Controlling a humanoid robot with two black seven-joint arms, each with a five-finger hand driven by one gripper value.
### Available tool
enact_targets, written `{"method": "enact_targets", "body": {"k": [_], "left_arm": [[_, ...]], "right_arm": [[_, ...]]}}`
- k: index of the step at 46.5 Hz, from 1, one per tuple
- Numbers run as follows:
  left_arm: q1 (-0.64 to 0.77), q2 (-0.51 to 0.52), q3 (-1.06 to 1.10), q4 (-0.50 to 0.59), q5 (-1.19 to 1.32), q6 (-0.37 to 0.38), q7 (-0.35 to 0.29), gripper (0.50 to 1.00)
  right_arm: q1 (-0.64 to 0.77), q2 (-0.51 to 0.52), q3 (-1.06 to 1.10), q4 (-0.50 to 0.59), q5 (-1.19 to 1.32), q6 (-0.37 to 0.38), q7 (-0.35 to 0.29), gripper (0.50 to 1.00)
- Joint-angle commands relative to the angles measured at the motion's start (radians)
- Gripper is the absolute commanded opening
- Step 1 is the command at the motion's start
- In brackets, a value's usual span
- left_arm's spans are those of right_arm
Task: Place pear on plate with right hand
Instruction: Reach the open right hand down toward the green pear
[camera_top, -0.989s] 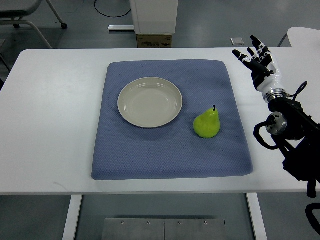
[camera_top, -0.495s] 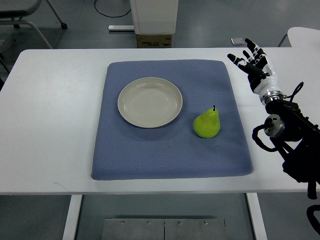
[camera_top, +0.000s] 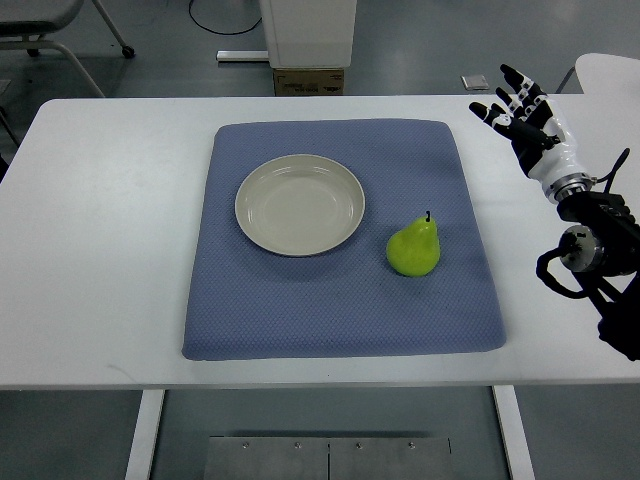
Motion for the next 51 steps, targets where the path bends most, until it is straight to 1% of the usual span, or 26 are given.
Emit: {"method": "enact_targets", "body": {"k": [1, 9, 14, 27, 34, 39, 51], "left_arm": [[0.000, 0.000, 0.001, 0.000, 0.000, 0.000, 0.000, 1.000], [0.000, 0.000, -0.001, 0.000, 0.000, 0.000, 0.000, 1.000], [0.000, 0.000, 0.001, 0.000, 0.000, 0.000, 0.000, 1.000], [0.000, 0.000, 0.001, 0.000, 0.000, 0.000, 0.000, 1.000], [0.000, 0.000, -0.001, 0.000, 0.000, 0.000, 0.000, 1.000], [0.000, 0.000, 0.001, 0.000, 0.000, 0.000, 0.000, 1.000], [0.000, 0.000, 0.001, 0.000, 0.000, 0.000, 0.000, 1.000]], "right_arm": [[-0.003, -0.035, -0.046, 0.034, 0.000, 0.001, 0.019, 1.000], [-0.004, -0.143, -0.202, 0.157, 0.000, -0.001, 0.099, 1.000], [-0.004, -0.186, -0.271, 0.211, -0.002, -0.002, 0.145, 1.000], [-0.004, -0.269, -0.433, 0.315, -0.013, -0.004, 0.217, 1.000], [-0.006, -0.275, -0.497, 0.346, -0.068, -0.007, 0.219, 1.000], [-0.010, -0.269, -0.525, 0.349, -0.115, -0.010, 0.219, 1.000], [-0.012, -0.266, -0.561, 0.352, -0.140, -0.018, 0.219, 1.000]]}}
